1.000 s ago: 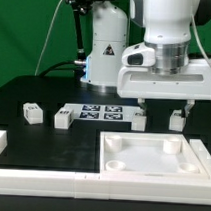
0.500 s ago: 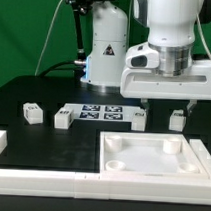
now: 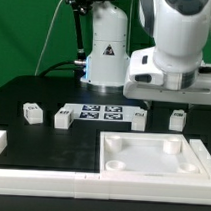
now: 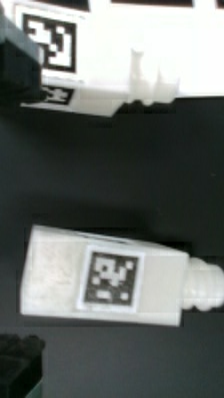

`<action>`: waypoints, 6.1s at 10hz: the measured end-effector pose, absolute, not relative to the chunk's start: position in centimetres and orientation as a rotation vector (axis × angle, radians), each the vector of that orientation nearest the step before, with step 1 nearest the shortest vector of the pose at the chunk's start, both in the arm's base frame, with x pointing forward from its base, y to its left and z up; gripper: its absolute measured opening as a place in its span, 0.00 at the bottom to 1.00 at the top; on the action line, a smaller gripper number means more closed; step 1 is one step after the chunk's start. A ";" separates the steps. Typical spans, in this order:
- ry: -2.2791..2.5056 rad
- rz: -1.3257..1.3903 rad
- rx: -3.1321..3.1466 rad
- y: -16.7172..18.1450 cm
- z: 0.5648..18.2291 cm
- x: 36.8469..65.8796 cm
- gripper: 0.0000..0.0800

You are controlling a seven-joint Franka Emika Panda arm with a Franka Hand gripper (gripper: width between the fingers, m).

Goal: Assemble one leg

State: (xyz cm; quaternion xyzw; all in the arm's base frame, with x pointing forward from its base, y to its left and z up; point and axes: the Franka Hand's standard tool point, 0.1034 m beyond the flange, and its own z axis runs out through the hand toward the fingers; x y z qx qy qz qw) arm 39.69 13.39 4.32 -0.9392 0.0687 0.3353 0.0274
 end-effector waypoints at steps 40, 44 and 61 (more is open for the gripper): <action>0.034 0.414 -3.001 12.8 9.4 46.8 0.36; 0.023 -0.042 -3.026 13.0 9.3 47.2 0.36; -0.315 -0.373 -2.984 11.5 10.3 60.7 0.36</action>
Offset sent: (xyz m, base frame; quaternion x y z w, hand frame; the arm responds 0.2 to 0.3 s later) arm -0.0082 0.0078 -0.0014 0.0132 -0.2314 0.0047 0.9728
